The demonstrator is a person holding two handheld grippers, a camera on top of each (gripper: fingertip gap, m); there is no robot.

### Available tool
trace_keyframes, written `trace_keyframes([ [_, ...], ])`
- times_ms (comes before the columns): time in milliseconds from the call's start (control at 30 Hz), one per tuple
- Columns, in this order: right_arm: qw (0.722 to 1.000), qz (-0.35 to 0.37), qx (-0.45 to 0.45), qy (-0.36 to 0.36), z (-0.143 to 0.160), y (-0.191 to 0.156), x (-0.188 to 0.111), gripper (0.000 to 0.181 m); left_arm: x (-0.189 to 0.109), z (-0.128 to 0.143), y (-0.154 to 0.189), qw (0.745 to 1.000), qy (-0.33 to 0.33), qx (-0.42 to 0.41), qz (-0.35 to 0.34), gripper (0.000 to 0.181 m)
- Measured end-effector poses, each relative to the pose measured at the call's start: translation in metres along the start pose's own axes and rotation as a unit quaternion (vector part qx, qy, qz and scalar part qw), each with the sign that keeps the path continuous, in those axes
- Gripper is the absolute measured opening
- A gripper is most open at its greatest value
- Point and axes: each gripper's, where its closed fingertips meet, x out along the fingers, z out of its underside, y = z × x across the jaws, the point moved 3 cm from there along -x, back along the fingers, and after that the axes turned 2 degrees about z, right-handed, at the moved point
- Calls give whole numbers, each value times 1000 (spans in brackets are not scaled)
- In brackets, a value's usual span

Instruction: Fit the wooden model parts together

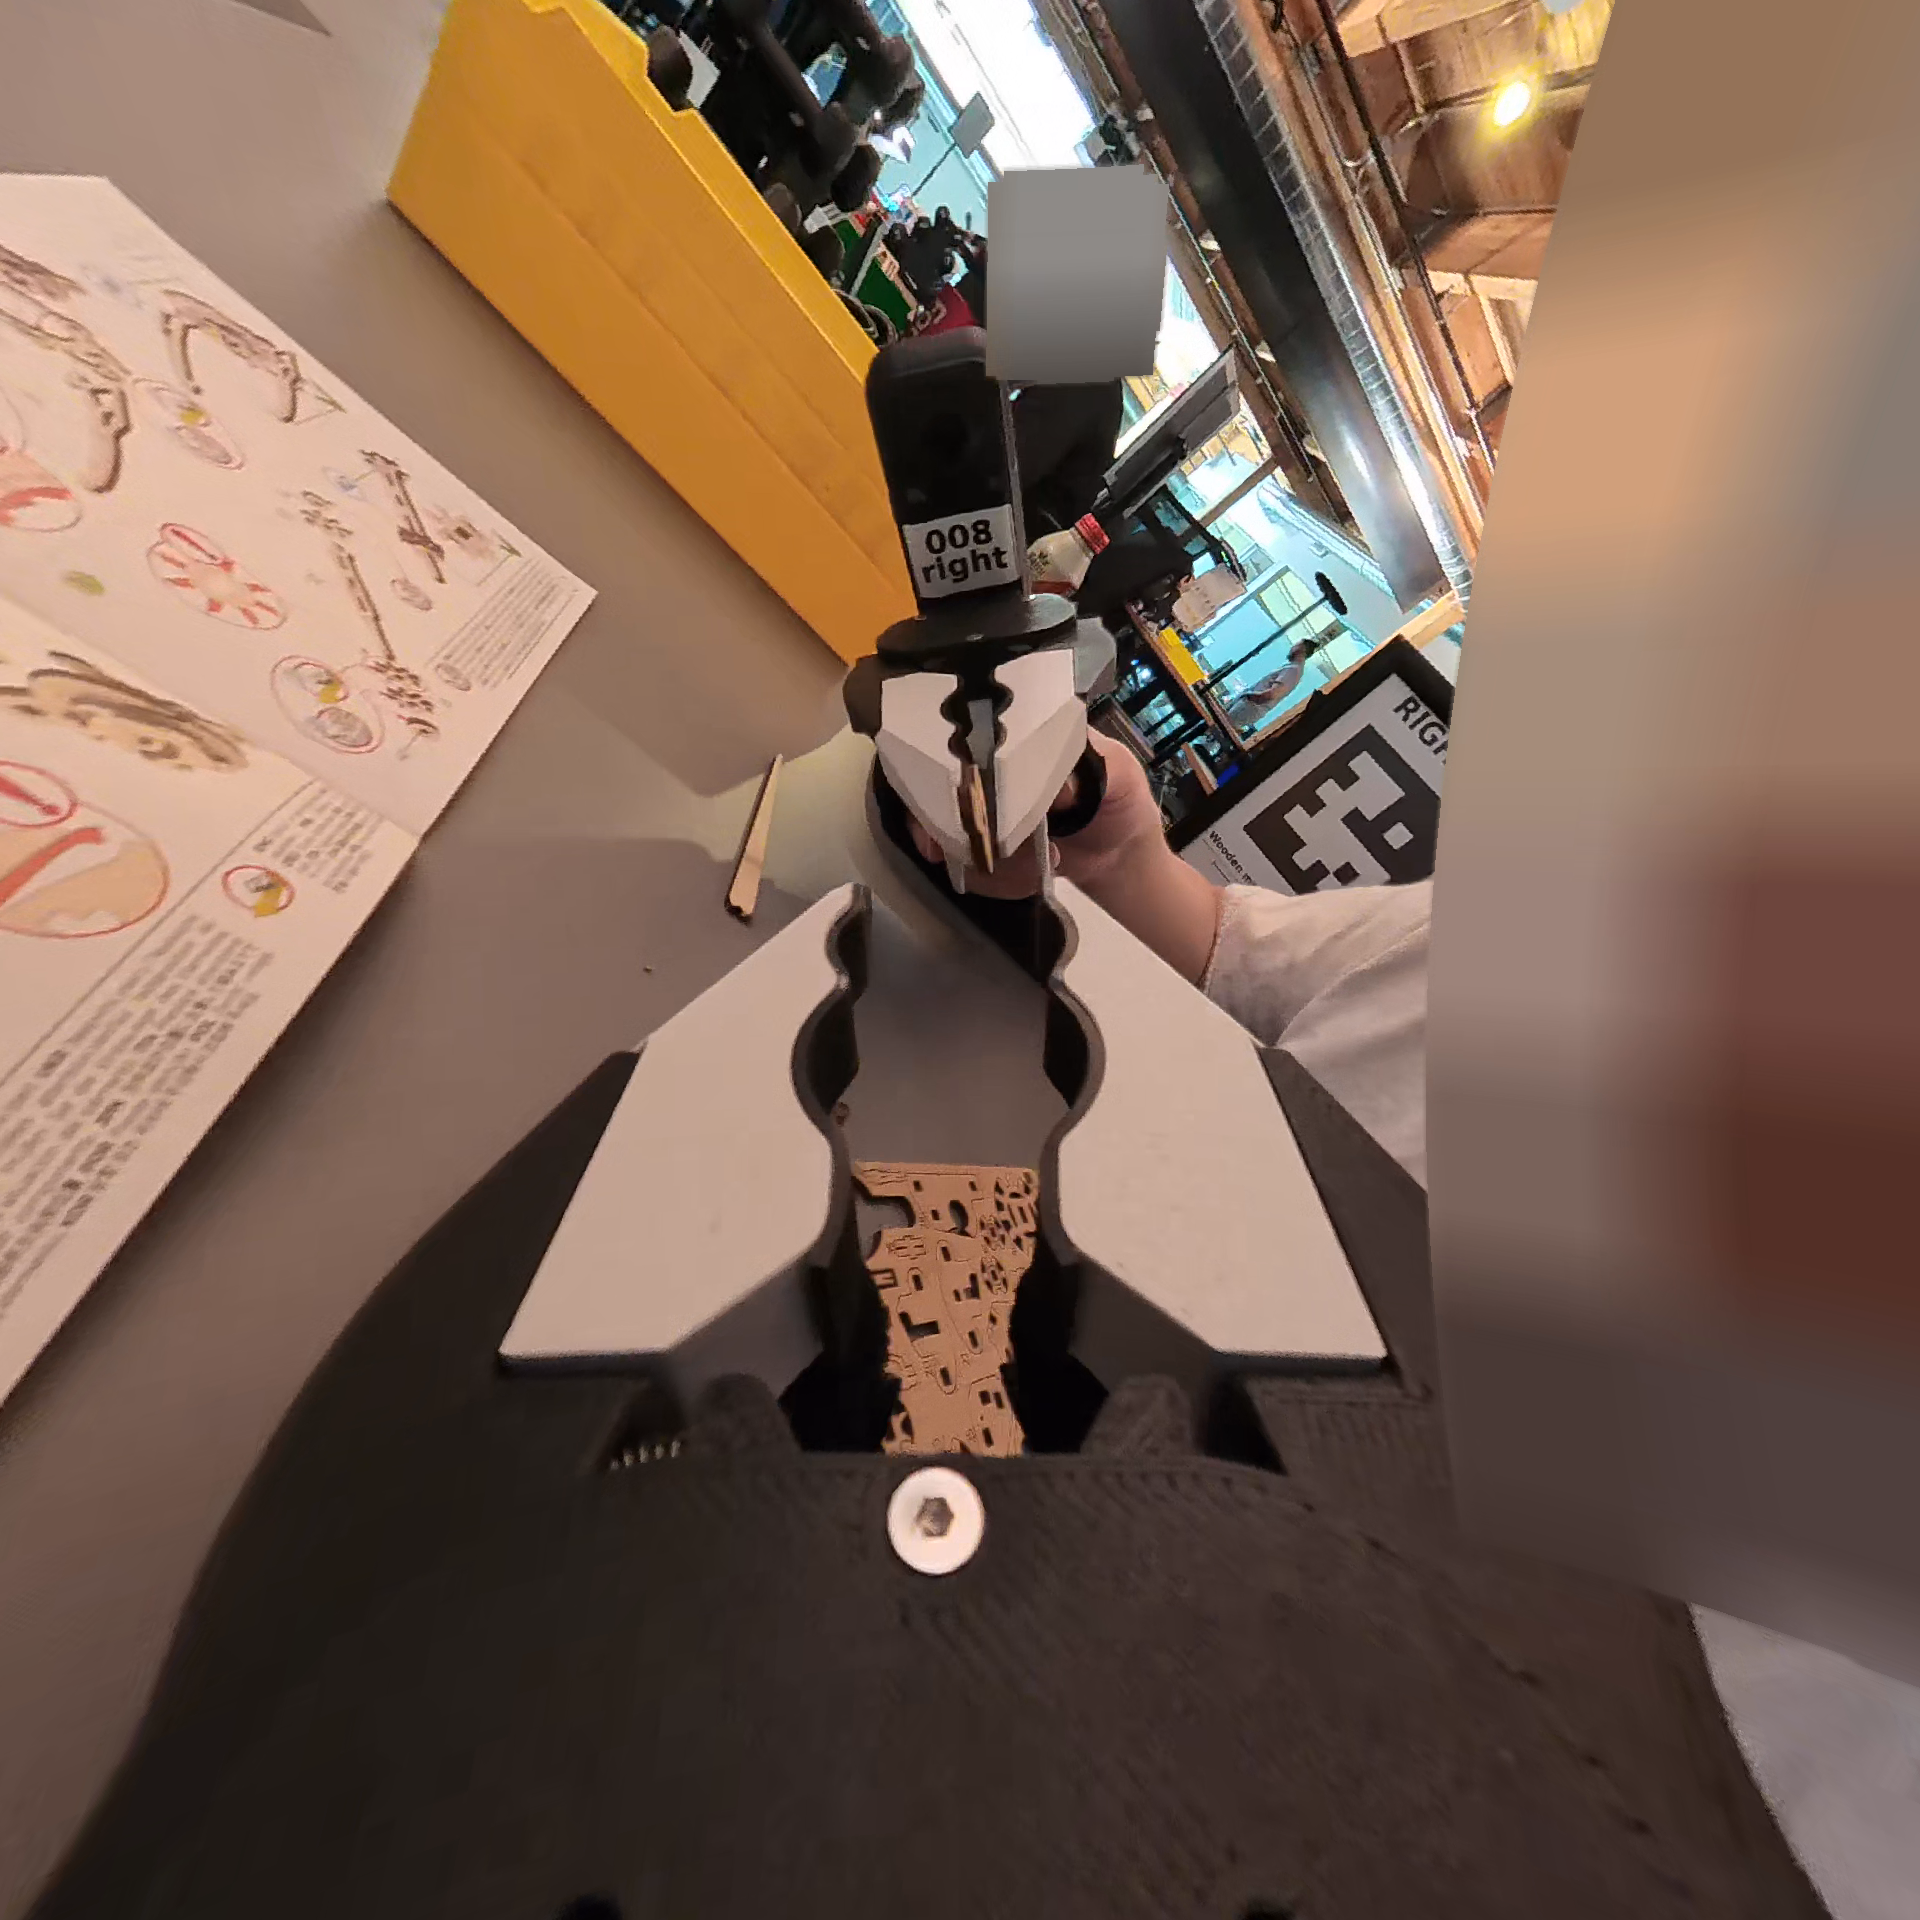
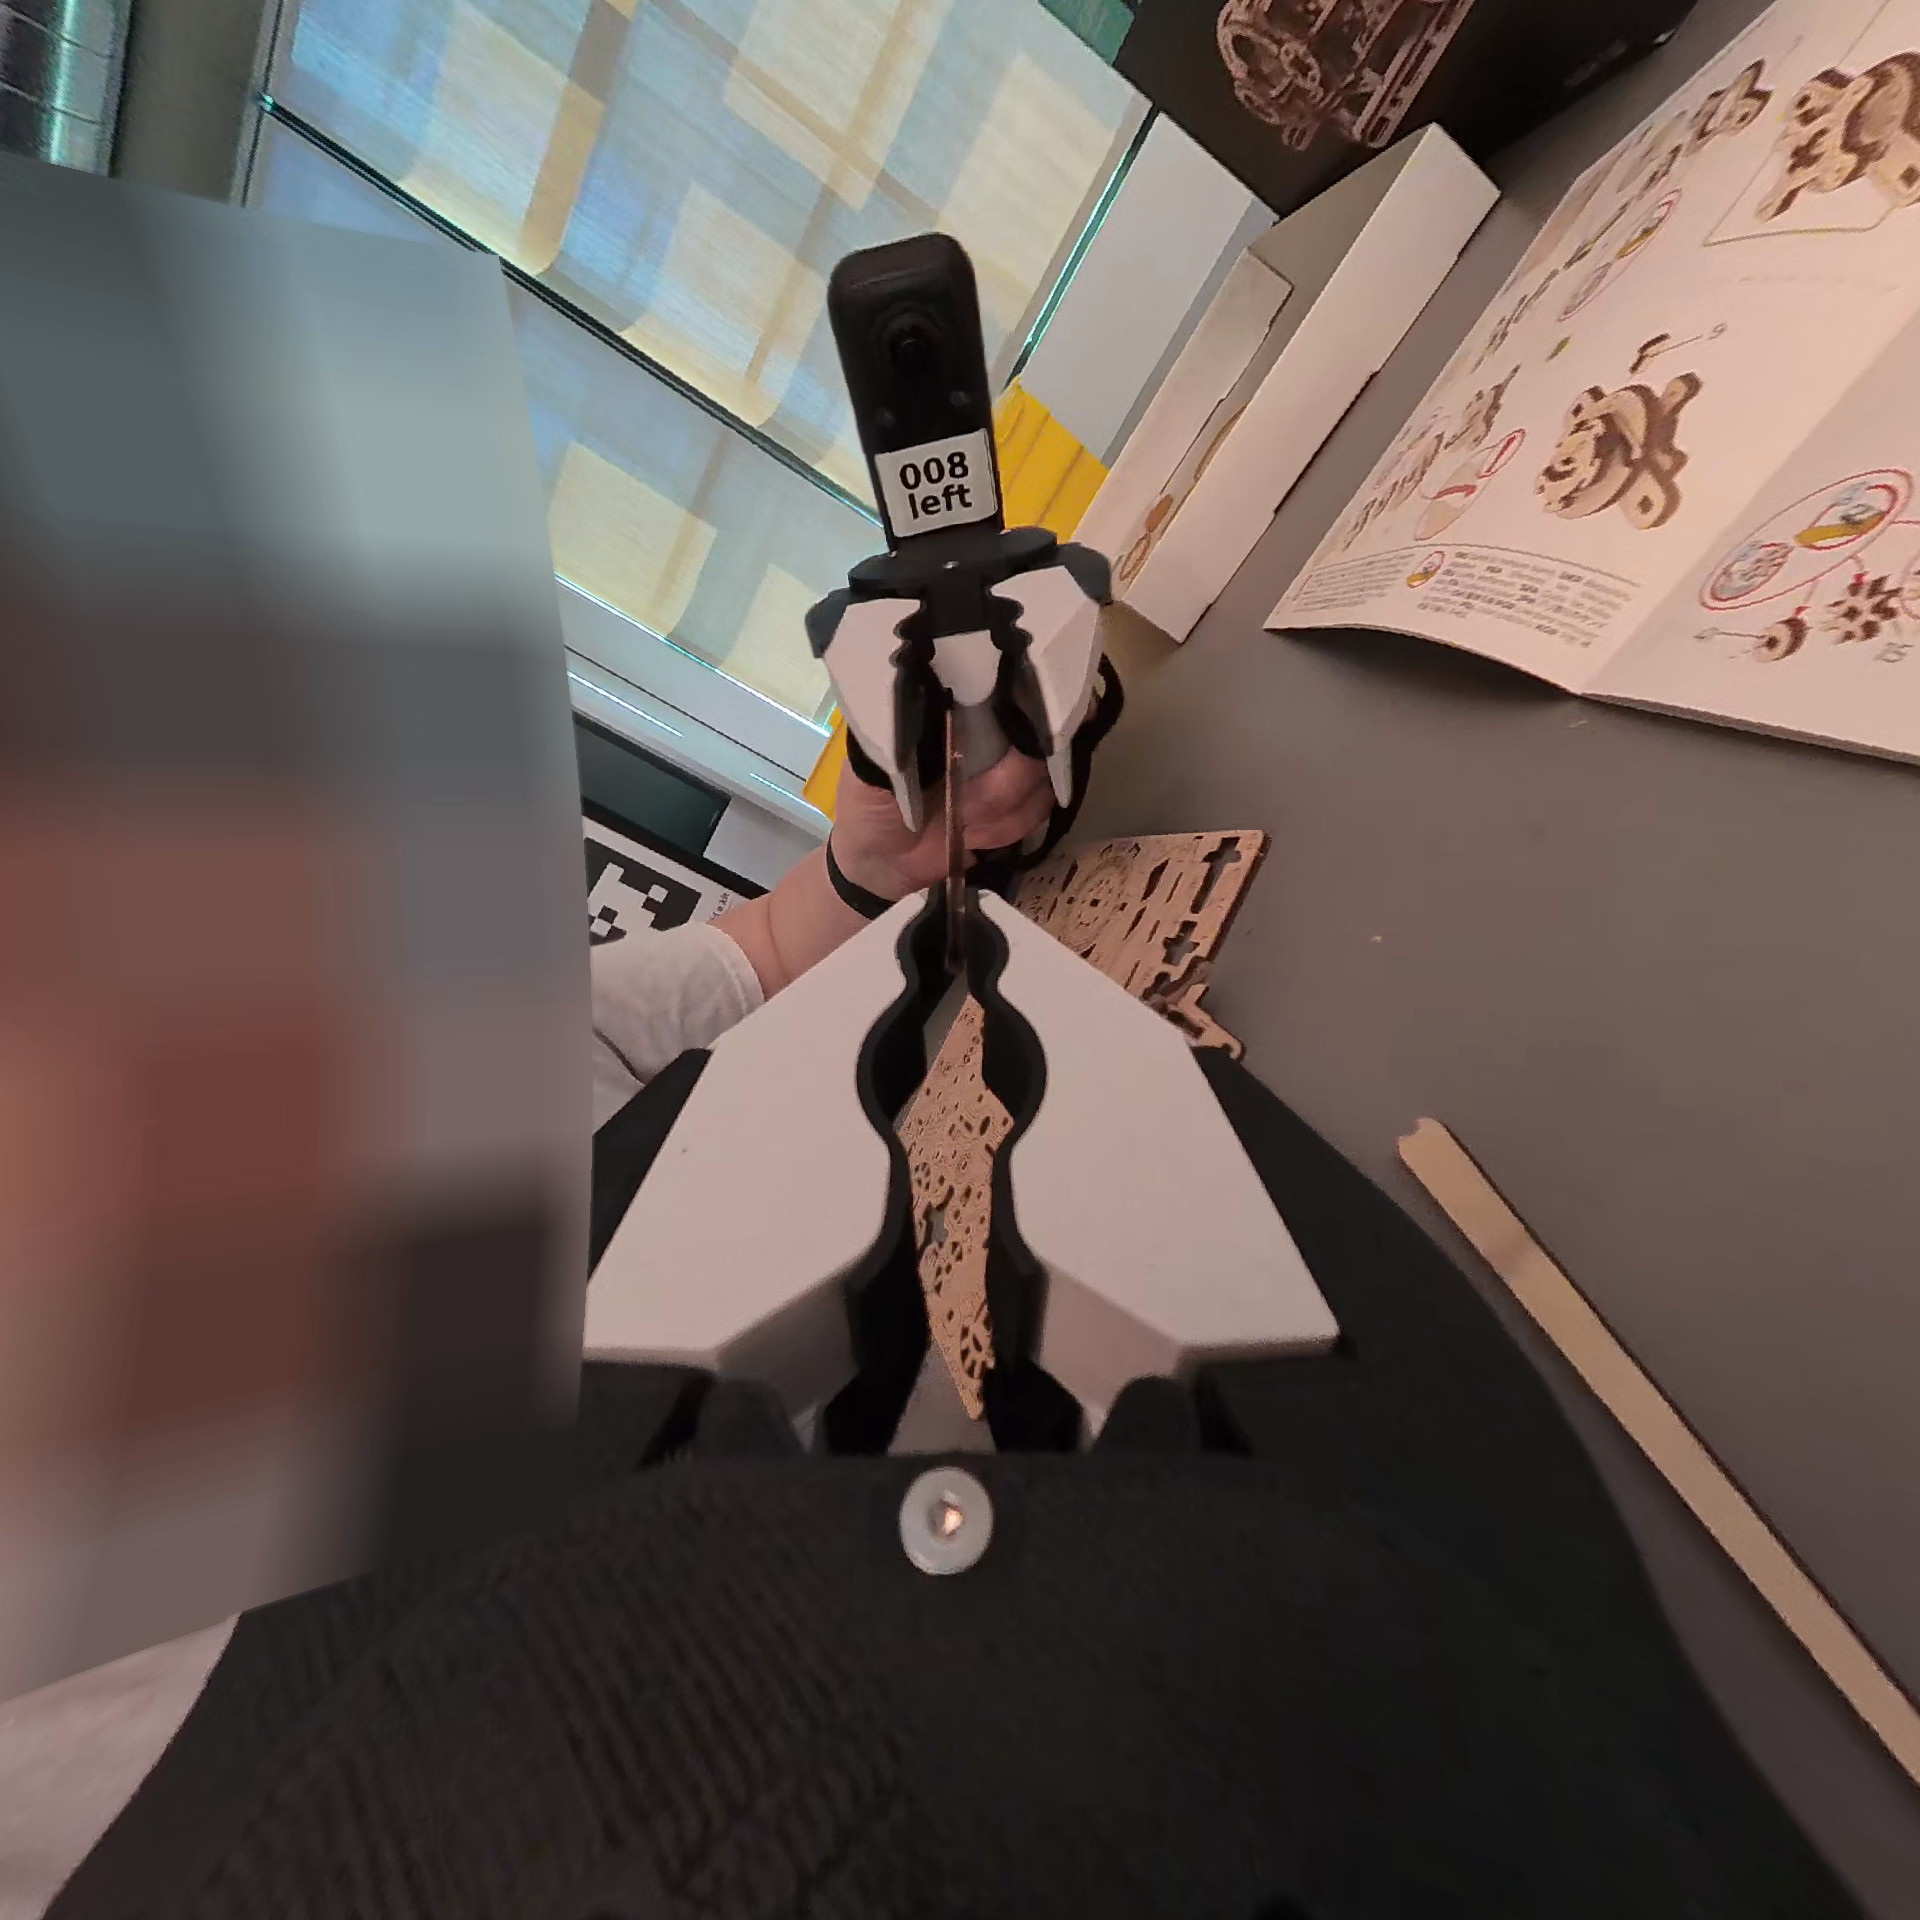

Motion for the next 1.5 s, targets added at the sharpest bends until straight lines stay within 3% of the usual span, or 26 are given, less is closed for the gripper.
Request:
trace_keyframes([
  [167, 1000, -12, -12, -24, 8, -8, 9, 0, 7, 3, 9, 1000, -8, -6, 22, 26],
  [433, 996, 3, -67, -55, 14, -10, 14, 1, 17, 15, 17, 998, -49, 5, 37, 1],
  [633, 994, 1, -83, -67, 17, -11, 15, 1, 17, 16, 18, 998, -56, 14, 31, 0],
  [800, 990, -3, -133, -42, 8, -17, 16, 15, 10, 8, 15, 999, -25, -5, 33, 0],
  [933, 956, 86, -273, -70, -5, -16, 17, 44, 0, -2, 12, 999, 8, -10, 30, 0],
  [1033, 927, 122, -351, -49, -31, -28, 23, 46, -5, -7, 12, 999, 26, -15, 33, 0],
  [1133, 938, 95, -325, -72, -48, -35, 37, 40, -7, -10, 12, 999, 37, -7, 26, 0],
  [1200, 957, 30, -271, -93, -51, -41, 43, 27, -9, -12, 13, 999, 44, 0, 20, 0],
  [1300, 976, -35, -199, -76, -51, -42, 44, 25, -10, -13, 13, 999, 41, 12, 11, 0],
  [1400, 979, 8, -192, -65, -46, -19, 38, 25, -9, -12, 13, 999, 35, 22, 8, 0],
  [1500, 981, 3, -179, -80, -39, -9, 36, 25, -6, -9, 12, 999, 26, 28, 1, 0],
])
